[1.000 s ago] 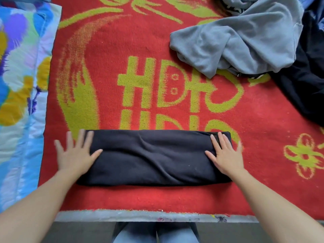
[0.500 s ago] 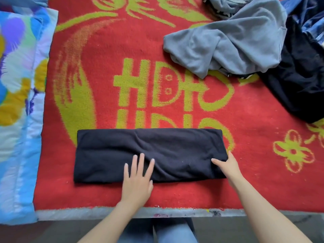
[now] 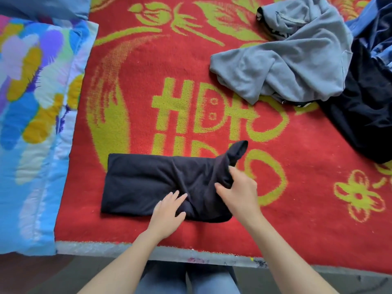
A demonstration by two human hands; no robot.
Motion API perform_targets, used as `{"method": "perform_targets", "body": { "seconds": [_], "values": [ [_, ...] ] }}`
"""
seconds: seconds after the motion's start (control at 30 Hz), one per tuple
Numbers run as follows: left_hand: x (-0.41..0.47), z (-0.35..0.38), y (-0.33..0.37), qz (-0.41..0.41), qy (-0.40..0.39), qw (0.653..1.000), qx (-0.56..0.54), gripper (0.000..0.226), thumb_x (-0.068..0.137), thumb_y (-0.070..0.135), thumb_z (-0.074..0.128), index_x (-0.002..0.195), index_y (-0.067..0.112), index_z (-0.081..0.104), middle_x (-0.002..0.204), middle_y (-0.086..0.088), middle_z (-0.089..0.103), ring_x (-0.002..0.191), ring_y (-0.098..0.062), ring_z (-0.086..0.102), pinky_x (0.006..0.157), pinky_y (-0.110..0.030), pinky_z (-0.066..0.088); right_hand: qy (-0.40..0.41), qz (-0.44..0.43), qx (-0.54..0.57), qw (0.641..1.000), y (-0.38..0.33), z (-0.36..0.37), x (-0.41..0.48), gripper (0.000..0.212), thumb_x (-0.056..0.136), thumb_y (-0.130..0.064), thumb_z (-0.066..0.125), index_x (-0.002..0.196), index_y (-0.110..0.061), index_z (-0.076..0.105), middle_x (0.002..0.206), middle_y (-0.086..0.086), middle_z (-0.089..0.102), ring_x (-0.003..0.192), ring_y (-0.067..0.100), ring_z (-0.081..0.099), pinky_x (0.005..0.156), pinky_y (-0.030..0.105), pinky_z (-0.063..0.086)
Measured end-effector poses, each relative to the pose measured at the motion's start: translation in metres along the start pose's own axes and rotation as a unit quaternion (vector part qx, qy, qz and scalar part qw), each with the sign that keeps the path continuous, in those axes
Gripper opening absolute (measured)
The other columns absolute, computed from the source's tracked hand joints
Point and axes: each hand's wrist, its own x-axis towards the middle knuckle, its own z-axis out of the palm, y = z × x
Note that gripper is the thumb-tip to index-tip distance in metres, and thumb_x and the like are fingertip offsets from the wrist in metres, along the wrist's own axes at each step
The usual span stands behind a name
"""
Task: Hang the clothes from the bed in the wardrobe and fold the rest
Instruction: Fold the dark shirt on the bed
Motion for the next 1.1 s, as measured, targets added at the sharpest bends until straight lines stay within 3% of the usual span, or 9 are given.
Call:
{"method": "perform_targets", "body": {
  "seconds": [0.1,0.2,0.27,0.4,0.5,0.57,0.67,0.8,1.1],
  "values": [
    [-0.018,-0.040,-0.017,-0.139,0.121,0.853,-0.488,0.032,0.100,0.028,0.040,0.131,0.025,0.046,0.131,-0.012,0.056,0.104,-0.015,0.058,0.095,-0.031,0.038,-0.048,-0.126,-0.033,0.990,-0.071,0.045,-0.014,0.033,0.083,-0.019,0.058,0.116,-0.014,0.057,0.097,0.006,0.065,0.103,0.026,0.053,0.096,0.034,0.025],
    [-0.029,-0.059,-0.036,-0.159,0.137,0.554,-0.806,0.059,0.093,0.056,0.035,0.139,0.018,0.040,0.105,-0.009,0.069,0.097,-0.024,0.064,0.081,-0.040,0.047,-0.184,-0.185,-0.030,0.965,-0.114,0.091,-0.026,0.053,0.090,-0.024,0.052,0.140,-0.018,0.036,0.118,0.008,0.059,0.119,0.025,0.041,0.103,0.040,0.019],
    [-0.037,-0.060,-0.043,-0.145,0.196,0.498,-0.832,0.065,0.090,0.054,0.043,0.141,0.014,0.035,0.123,-0.011,0.060,0.117,-0.029,0.053,0.090,-0.044,0.043,-0.247,-0.209,-0.050,0.945,-0.115,0.114,-0.034,0.055,0.093,-0.029,0.049,0.143,-0.019,0.029,0.130,0.007,0.051,0.128,0.025,0.033,0.104,0.041,0.020],
    [-0.052,-0.066,-0.081,-0.273,0.265,0.631,-0.675,0.055,0.097,0.039,0.044,0.145,0.015,0.029,0.141,-0.020,0.043,0.120,-0.032,0.048,0.097,-0.044,0.039,-0.147,-0.215,-0.146,0.954,-0.077,0.128,-0.047,0.055,0.073,-0.039,0.072,0.124,-0.021,0.061,0.128,0.011,0.058,0.122,0.025,0.052,0.093,0.033,0.046],
    [-0.052,-0.049,-0.077,-0.242,0.404,0.825,-0.312,0.062,0.090,0.014,0.060,0.143,0.005,0.031,0.140,-0.026,0.040,0.125,-0.038,0.043,0.104,-0.049,0.034,-0.135,-0.198,-0.224,0.945,-0.040,0.134,-0.050,0.069,0.045,-0.041,0.087,0.109,-0.022,0.071,0.117,0.014,0.065,0.109,0.030,0.063,0.078,0.040,0.056],
    [-0.046,-0.031,-0.064,-0.098,0.429,0.898,0.018,0.062,0.081,0.015,0.057,0.139,0.004,0.038,0.139,-0.029,0.040,0.127,-0.042,0.036,0.102,-0.053,0.030,-0.163,-0.201,-0.272,0.927,-0.017,0.140,-0.048,0.086,0.036,-0.046,0.089,0.116,-0.025,0.067,0.123,0.016,0.062,0.114,0.033,0.059,0.079,0.048,0.054],
    [-0.033,-0.020,-0.062,0.156,0.281,0.891,0.322,0.084,0.055,0.011,0.068,0.136,0.018,0.046,0.138,-0.025,0.045,0.129,-0.040,0.040,0.098,-0.057,0.038,-0.195,-0.207,-0.332,0.900,0.000,0.146,-0.043,0.097,0.032,-0.040,0.091,0.123,-0.028,0.062,0.129,0.015,0.058,0.118,0.034,0.056,0.081,0.052,0.052],
    [-0.013,-0.040,-0.077,0.148,0.161,0.891,0.398,0.108,0.026,0.006,0.087,0.128,0.023,0.057,0.134,-0.018,0.052,0.121,-0.039,0.052,0.089,-0.060,0.044,-0.186,-0.226,-0.362,0.885,0.004,0.159,-0.032,0.094,0.038,-0.025,0.090,0.127,-0.028,0.059,0.131,0.017,0.055,0.119,0.037,0.054,0.084,0.054,0.049],
    [-0.003,-0.055,-0.112,0.166,0.193,0.878,0.406,0.092,0.051,0.009,0.079,0.133,0.022,0.038,0.132,-0.018,0.055,0.118,-0.038,0.055,0.092,-0.058,0.043,-0.144,-0.292,-0.370,0.870,0.007,0.165,-0.014,0.076,0.043,-0.027,0.089,0.116,-0.030,0.067,0.117,0.016,0.065,0.103,0.033,0.065,0.074,0.043,0.055]
  ]
}}
